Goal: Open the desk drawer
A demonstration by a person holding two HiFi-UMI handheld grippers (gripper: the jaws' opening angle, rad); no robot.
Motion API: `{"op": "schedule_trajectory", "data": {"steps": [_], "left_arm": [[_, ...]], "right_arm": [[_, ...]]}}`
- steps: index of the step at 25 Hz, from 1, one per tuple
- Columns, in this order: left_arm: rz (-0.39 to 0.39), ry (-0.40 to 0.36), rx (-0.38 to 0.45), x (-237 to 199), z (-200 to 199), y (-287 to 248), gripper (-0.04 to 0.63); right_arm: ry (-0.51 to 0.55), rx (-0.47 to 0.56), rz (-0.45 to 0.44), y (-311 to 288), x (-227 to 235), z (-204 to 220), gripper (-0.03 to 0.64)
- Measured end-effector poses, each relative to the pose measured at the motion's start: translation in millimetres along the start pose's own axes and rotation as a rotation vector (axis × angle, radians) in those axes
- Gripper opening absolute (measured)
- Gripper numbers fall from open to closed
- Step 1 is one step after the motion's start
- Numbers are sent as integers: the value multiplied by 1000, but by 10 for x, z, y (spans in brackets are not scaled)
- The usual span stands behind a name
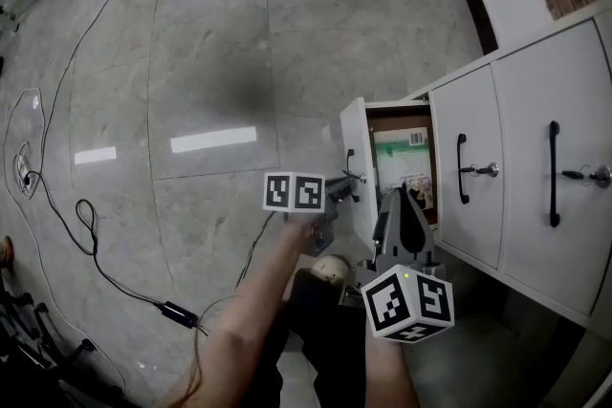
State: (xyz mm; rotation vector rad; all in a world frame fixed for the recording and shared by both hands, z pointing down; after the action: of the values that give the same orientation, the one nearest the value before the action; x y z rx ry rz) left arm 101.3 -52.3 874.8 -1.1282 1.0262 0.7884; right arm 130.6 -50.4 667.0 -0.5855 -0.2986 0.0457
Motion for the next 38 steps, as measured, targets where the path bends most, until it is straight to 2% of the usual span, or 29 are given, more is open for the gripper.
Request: {"op": "schedule_trajectory", "data": {"steps": [10,19,24,29,34,36,38], "left_arm": [[-28,3,43,-133,19,410,21],[-138,-23,25,-528,48,421,21],[-180,-14,27,-771,62,395,20],[-139,-17,53,-816,82,374,21],[-134,-5,123,-821,77,427,23],[-165,-16,140,-816,85,479,48],[-230,-61,132,-815,106,596,75]], "right_arm": [[17,-47,-51,9,-194,132,12],[39,-40,-70,-4,-98,128,12],[65,-32,-91,-64,-117,123,12],[98,-36,-97,-123,-134,137,12],[155,-49,-130,-177,-374,185,12],[182,-48,-141,-178,-466,198,12],[203,-48,-155,-166,-548,222,12]]}}
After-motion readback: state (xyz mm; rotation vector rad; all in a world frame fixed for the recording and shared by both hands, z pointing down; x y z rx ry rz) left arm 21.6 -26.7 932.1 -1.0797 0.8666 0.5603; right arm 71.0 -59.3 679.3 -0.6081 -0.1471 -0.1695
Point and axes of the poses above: the fingertips, and each gripper's own axes: y backward along the fingers, x to its right, z out of its underside, the point moved 1 cm from there along y, backward along the fingers, and after that the axes turned 5 degrees about z, right-handed, at the moved point
